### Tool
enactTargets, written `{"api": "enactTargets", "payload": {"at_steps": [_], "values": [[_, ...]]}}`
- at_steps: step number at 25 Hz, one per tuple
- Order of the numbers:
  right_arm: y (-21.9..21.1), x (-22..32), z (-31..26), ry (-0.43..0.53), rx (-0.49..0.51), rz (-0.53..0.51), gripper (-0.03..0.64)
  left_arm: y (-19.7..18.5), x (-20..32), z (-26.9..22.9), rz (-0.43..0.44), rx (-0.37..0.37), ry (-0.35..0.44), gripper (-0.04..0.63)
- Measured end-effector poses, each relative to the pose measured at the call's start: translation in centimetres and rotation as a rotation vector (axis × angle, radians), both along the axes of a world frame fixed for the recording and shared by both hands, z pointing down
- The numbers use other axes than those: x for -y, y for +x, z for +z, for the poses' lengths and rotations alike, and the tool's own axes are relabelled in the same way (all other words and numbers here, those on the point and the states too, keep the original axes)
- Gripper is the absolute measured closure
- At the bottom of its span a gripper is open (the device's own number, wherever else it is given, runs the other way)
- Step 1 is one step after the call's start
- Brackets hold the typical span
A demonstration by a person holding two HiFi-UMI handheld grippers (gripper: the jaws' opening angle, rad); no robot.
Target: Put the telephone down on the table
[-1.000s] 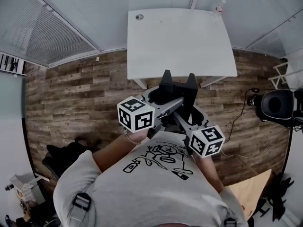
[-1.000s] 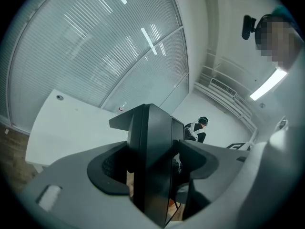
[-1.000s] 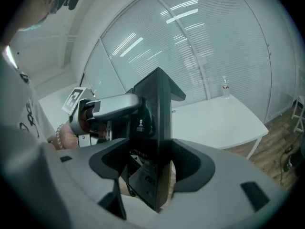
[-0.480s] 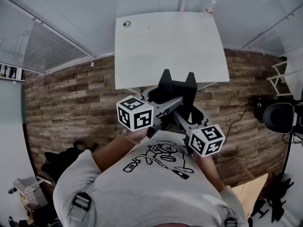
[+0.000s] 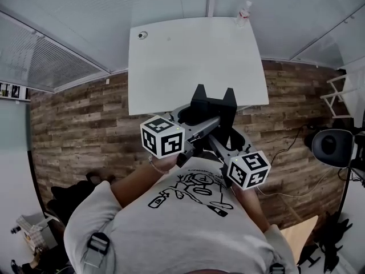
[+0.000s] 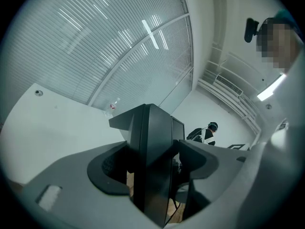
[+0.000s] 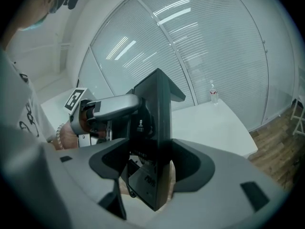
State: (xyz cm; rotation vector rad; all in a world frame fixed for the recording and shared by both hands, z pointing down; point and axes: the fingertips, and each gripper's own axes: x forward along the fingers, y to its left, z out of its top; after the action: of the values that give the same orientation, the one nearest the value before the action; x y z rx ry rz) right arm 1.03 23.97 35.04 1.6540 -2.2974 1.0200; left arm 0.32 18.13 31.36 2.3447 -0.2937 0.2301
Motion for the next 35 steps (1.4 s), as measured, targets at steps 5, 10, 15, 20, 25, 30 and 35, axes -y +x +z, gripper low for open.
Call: {"api": "enactTargets", "payload": {"at_steps": [5, 10, 15, 20, 25, 30, 35], "values": [[2.4, 0.7, 0.1, 0.005, -0.002, -0.010, 0.350, 2.4, 0.6, 0.0, -0.010, 0.000, 0.006, 0.275], [3.1, 1.0, 0.3, 0.005, 0.002, -0.023, 0.350, 2.9, 0.9, 0.3, -0.028, 0.007, 0.003, 0.275], [3.1, 1.6, 0.7, -0.010, 0.012, -0.037, 0.350, 2.9, 1.6, 0.8, -0.042, 0.017, -0.012, 0.275], [2.9, 3.8, 1.7, -0.032, 0.023, -0.045, 0.350, 2.7, 3.9, 1.9, -0.055, 0.026, -0.034, 0.275], [3.3, 7.3, 2.0, -0.047, 0.023, -0.047, 0.350, 3.1, 7.5, 2.3, -0.057, 0.026, -0.049, 0.275], [3.5, 11.8, 1.7, -0.042, 0.020, -0.064, 0.350, 3.2, 11.8, 1.9, -0.072, 0.023, -0.033, 0.275], [2.9, 16.3, 1.1, -0.029, 0.011, -0.091, 0.350, 2.4, 16.3, 1.2, -0.099, 0.013, -0.022, 0.275]]}}
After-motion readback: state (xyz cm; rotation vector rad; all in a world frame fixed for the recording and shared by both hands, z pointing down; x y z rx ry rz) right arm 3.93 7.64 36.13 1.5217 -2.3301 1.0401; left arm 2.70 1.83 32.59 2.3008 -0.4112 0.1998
